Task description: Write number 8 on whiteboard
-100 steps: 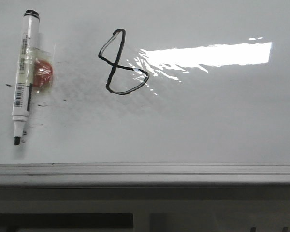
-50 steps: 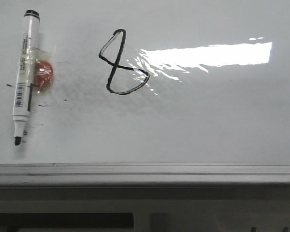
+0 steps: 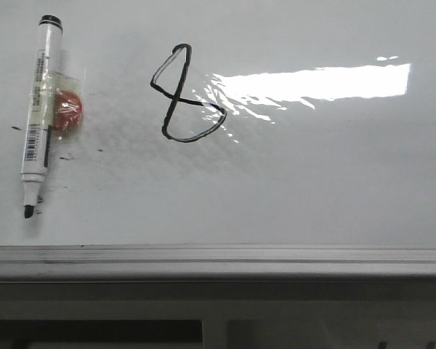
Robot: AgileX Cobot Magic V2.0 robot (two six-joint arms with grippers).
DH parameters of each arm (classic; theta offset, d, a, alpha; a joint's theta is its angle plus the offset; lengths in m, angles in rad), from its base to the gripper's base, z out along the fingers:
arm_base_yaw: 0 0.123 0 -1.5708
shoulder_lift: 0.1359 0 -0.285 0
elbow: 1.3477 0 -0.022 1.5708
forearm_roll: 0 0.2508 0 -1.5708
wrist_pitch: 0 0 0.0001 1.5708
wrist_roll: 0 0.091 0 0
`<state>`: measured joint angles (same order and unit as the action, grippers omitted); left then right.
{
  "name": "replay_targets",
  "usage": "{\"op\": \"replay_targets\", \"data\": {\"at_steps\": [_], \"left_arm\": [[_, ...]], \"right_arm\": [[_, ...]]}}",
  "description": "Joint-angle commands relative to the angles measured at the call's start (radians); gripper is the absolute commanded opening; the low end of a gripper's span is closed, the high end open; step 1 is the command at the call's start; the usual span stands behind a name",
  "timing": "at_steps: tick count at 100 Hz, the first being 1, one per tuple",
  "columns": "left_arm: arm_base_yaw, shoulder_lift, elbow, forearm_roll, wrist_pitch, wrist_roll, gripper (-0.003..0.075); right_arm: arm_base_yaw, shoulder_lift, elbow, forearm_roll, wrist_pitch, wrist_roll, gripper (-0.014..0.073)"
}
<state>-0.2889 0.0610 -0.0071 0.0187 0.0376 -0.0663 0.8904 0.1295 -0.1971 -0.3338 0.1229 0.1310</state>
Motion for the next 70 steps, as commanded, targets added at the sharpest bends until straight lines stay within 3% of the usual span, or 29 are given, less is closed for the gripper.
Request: {"op": "replay_targets", "data": {"at_steps": [1, 24, 53, 70], "left_arm": [[0.082, -0.042, 0.040, -0.001, -0.070, -0.021, -0.0020], [0.234, -0.094, 0.040, -0.001, 0.026, -0.031, -0.0020], [0.260, -0.094, 0.040, -0.019, 0.264, -0.073, -0.0020], [0.260, -0.094, 0.040, -0.019, 0.267, -0.078, -0.0020]], "right_arm": [[-0.007, 0.011, -0.028, -0.011, -0.068, 0.000, -0.0063], [-0.007, 0.011, -0.028, -0.011, -0.068, 0.000, -0.0063], [-0.007, 0.011, -0.028, -0.011, -0.068, 0.000, -0.0063], [-0.007, 0.011, -0.028, -0.011, -0.068, 0.000, -0.0063]]}}
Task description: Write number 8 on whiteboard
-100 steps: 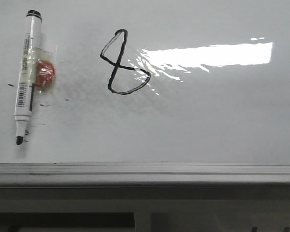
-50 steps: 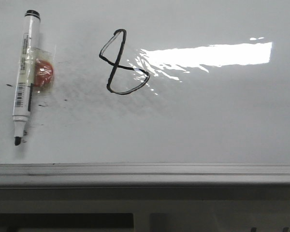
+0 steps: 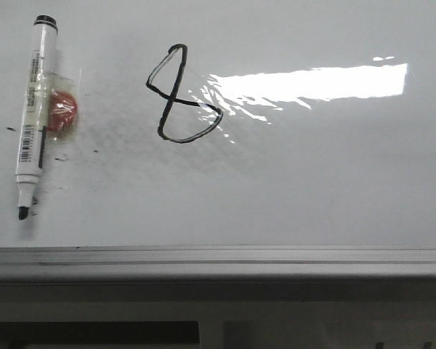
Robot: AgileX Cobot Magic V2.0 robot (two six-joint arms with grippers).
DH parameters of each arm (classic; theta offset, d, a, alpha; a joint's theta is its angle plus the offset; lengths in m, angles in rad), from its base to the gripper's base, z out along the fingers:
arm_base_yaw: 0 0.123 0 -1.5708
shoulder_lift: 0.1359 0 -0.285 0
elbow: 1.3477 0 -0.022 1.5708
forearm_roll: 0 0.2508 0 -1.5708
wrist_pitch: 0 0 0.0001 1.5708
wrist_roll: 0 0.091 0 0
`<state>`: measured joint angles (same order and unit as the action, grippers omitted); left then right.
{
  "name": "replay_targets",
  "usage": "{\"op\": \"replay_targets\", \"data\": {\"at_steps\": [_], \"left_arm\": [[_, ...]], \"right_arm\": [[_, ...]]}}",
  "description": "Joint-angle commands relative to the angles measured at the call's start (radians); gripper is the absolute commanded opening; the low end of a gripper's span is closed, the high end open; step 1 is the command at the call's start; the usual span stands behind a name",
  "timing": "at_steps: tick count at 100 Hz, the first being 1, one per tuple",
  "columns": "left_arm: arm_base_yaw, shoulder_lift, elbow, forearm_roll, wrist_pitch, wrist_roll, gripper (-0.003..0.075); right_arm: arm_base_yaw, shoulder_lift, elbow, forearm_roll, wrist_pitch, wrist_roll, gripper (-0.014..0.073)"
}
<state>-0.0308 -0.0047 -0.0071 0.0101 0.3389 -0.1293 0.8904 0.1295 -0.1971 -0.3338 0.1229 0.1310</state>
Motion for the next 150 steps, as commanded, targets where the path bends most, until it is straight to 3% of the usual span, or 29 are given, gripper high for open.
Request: {"op": "replay_targets", "data": {"at_steps": [1, 99, 113, 123, 143, 150], "left_arm": [[0.001, -0.029, 0.040, -0.010, -0.035, -0.015, -0.0020], [0.001, -0.027, 0.040, -0.010, -0.037, -0.015, -0.0020], [0.001, -0.027, 0.040, -0.010, -0.037, -0.015, -0.0020], [0.001, -0.027, 0.040, -0.010, -0.037, -0.015, -0.0020], [0.001, -0.027, 0.040, -0.010, -0.037, -0.015, -0.0020], [0.001, -0.027, 0.040, -0.010, -0.037, -0.015, -0.0020]], "right_arm": [[-0.007, 0.011, -0.028, -0.011, -0.068, 0.000, -0.0063], [-0.027, 0.011, -0.010, 0.022, -0.107, 0.000, -0.0063], [-0.155, 0.015, 0.063, 0.067, -0.279, -0.002, -0.0063], [-0.305, 0.025, 0.129, 0.133, -0.372, -0.002, -0.0063], [-0.594, 0.025, 0.219, 0.177, -0.417, -0.002, -0.0064], [-0.681, 0.025, 0.221, 0.179, -0.361, -0.002, -0.0063]]}}
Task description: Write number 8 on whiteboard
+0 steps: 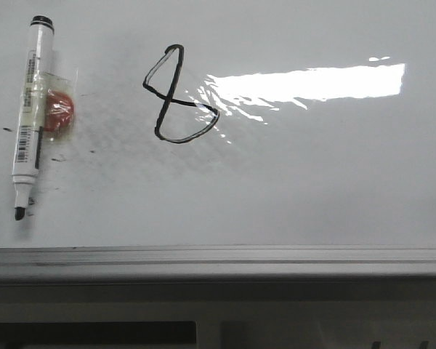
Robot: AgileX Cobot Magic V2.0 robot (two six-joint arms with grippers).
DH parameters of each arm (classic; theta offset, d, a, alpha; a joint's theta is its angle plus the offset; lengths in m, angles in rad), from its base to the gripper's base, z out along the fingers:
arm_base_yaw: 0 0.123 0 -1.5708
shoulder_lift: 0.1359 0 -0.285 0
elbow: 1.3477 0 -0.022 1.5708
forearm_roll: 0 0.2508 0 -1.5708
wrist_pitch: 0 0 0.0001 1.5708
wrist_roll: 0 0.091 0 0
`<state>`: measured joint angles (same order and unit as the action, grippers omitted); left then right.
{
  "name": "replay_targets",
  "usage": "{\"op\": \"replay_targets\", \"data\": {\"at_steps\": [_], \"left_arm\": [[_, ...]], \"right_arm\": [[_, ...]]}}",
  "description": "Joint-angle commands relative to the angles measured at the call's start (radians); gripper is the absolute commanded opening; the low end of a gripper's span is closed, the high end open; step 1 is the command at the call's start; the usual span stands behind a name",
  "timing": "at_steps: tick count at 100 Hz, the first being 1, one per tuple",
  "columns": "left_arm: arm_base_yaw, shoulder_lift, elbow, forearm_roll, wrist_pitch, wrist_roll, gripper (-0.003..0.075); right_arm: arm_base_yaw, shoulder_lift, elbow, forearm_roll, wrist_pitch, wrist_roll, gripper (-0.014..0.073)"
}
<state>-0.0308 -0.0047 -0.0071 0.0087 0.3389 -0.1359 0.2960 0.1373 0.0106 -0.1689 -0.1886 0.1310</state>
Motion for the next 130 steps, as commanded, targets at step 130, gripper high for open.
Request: {"op": "replay_targets", "data": {"at_steps": [130], "left_arm": [[0.001, -0.027, 0.040, -0.009, -0.037, -0.008, -0.0020]], "right_arm": [[-0.353, -0.171, 0.015, 0.104, 0.481, -0.116, -0.0063]]}}
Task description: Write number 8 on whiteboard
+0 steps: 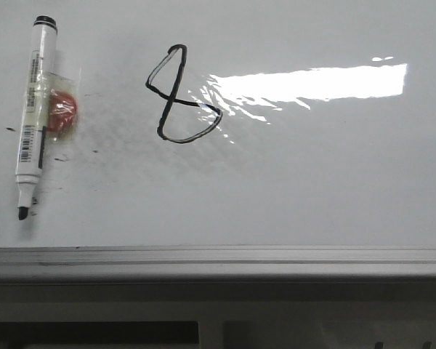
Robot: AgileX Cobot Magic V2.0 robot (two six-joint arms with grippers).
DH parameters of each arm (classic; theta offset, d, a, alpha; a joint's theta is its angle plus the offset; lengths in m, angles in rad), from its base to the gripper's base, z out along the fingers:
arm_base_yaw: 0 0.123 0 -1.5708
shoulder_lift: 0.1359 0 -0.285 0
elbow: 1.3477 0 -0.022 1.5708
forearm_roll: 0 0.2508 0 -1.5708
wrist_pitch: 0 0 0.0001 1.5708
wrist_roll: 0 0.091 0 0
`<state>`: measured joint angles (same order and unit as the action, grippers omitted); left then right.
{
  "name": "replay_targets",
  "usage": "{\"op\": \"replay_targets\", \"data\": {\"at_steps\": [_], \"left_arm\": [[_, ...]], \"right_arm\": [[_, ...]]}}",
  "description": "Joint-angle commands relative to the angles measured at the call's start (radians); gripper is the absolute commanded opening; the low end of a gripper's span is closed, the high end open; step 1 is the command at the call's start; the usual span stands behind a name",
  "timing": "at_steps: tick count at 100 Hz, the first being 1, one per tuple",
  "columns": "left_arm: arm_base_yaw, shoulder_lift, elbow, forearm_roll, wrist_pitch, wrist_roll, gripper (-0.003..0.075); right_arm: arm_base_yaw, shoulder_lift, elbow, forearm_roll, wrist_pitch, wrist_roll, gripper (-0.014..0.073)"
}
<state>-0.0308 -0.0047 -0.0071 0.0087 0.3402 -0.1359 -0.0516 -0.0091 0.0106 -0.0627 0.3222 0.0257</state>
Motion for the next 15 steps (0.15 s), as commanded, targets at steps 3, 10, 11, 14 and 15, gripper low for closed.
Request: {"op": "replay_targets", "data": {"at_steps": [3, 10, 11, 14, 15], "left_arm": [[0.001, -0.027, 0.040, -0.009, -0.038, -0.008, -0.0020], [0.001, -0.027, 0.040, -0.009, -0.038, -0.008, -0.0020], [0.001, -0.027, 0.040, -0.009, -0.038, -0.008, -0.0020], [0.001, -0.027, 0.040, -0.009, -0.038, -0.008, -0.0020], [0.001, -0.027, 0.040, -0.009, -0.038, -0.008, -0.0020]], "right_arm": [[-0.006, -0.024, 0.015, -0.002, -0.030, -0.011, -0.0063], [-0.006, -0.024, 0.015, -0.002, -0.030, -0.011, -0.0063], [-0.006, -0.024, 0.015, -0.002, -0.030, -0.011, -0.0063], [-0.006, -0.024, 0.015, -0.002, -0.030, -0.011, -0.0063], [-0.006, -0.024, 0.015, -0.002, -0.030, -0.011, -0.0063]]}}
